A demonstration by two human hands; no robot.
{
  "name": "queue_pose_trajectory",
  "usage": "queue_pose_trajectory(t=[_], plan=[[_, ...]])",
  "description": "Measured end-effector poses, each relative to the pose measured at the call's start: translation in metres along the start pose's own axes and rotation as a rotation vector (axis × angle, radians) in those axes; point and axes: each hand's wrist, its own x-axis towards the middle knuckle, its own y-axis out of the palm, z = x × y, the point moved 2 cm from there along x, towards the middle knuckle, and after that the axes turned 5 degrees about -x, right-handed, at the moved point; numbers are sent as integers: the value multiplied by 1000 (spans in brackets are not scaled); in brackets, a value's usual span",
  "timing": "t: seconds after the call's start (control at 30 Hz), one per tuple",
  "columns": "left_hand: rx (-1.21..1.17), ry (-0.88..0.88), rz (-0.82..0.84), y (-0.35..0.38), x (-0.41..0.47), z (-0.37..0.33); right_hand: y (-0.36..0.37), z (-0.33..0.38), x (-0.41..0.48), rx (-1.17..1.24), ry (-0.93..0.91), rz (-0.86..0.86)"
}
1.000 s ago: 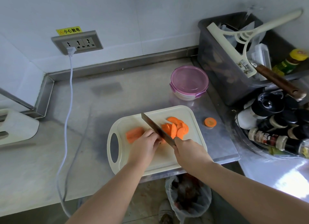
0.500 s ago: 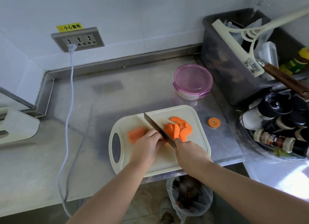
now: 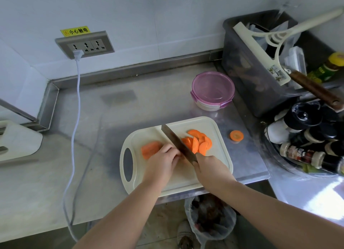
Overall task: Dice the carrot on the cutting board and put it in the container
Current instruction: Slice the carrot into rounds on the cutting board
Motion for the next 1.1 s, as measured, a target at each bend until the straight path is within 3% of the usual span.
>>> queue_pose_trajectory(t=[0.27, 1.1], plan=[[14, -49, 38, 0, 3, -1, -5, 6, -3, -65, -21, -70], [-15, -48, 43, -2, 3, -3, 1, 4, -3, -139, -22, -52]])
